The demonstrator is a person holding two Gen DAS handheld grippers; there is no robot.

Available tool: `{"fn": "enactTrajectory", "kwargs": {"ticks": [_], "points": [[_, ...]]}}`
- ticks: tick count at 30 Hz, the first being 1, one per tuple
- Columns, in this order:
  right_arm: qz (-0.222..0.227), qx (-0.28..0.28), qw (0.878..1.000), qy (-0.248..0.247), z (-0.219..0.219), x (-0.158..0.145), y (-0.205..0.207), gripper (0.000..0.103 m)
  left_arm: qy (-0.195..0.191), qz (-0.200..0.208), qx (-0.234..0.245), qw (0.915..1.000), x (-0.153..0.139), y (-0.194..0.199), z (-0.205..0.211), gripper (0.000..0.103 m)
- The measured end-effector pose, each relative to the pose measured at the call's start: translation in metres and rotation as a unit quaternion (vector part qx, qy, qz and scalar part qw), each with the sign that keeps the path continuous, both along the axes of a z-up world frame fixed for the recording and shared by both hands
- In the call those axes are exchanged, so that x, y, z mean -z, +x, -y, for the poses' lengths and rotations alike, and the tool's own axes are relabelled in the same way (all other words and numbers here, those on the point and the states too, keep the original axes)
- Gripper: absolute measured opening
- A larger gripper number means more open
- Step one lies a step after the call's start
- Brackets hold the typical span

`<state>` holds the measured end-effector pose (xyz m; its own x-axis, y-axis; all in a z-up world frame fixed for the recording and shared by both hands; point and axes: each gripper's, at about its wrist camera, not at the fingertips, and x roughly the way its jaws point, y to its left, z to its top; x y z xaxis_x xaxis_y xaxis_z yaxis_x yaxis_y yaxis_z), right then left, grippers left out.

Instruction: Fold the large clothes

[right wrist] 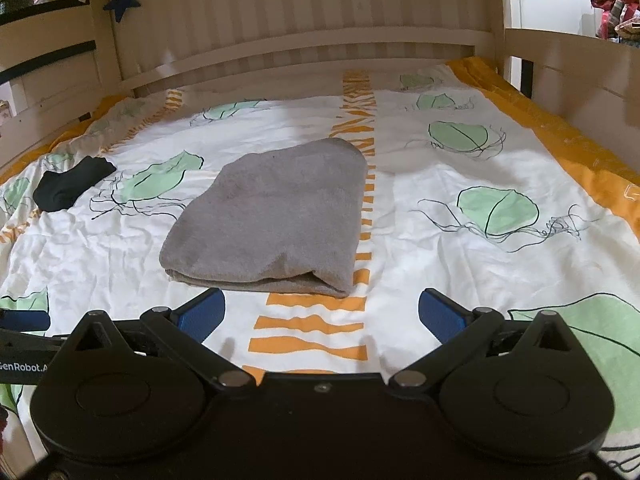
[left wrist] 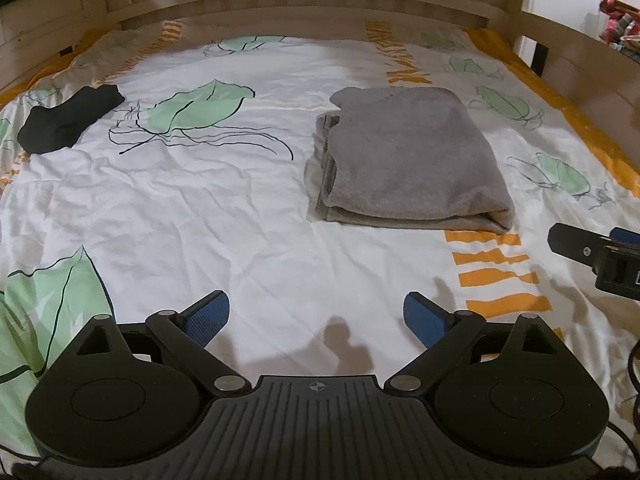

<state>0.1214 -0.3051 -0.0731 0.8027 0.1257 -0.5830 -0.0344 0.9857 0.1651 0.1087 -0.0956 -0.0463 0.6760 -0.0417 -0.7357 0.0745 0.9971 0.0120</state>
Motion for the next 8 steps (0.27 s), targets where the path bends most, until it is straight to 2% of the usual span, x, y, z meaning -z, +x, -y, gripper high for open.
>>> {"fn": "enactTrajectory", "kwargs": {"ticks": [8], "points": [[-0.012, 0.001, 1.000, 0.002, 0.0011, 0.0038, 0.0033, 0.103, -0.002, -0.003, 0.000, 1.0000, 0.0039, 0.0023, -0.0002, 0.095]]}}
